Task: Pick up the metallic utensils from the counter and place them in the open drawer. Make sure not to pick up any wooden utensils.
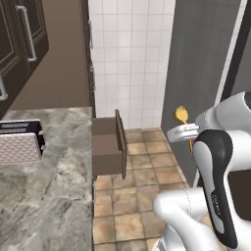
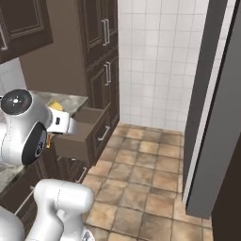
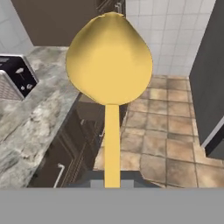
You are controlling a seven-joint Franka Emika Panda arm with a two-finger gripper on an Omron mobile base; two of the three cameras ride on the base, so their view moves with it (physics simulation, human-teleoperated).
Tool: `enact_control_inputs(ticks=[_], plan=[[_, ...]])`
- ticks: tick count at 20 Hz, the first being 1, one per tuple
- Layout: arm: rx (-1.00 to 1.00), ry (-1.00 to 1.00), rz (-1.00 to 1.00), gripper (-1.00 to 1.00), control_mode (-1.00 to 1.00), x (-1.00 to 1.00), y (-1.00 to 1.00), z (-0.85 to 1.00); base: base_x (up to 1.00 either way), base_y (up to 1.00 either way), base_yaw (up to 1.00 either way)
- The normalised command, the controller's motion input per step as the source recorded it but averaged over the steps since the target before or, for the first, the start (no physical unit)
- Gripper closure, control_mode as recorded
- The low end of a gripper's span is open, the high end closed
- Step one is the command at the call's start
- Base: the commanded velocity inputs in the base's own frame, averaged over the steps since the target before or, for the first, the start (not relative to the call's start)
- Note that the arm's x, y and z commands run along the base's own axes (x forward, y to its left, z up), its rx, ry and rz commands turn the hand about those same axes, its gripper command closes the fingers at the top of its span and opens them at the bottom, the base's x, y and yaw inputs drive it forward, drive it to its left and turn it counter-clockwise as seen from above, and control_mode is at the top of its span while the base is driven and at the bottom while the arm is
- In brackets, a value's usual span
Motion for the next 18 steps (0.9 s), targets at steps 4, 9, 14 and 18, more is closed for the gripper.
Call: enact_control_inputs(ticks=[4,9,14,18], plan=[[0.0,0.0,0.0,1.0,1.0,0.0,0.0,0.0,0.13,0.42,0.06],[0.0,0.0,0.0,1.0,1.0,0.0,0.0,0.0,0.4,0.0,0.23],[0.0,0.0,0.0,1.0,1.0,0.0,0.0,0.0,0.49,-0.01,0.29],[0.0,0.0,0.0,1.0,1.0,0.0,0.0,0.0,0.67,-0.01,0.2]])
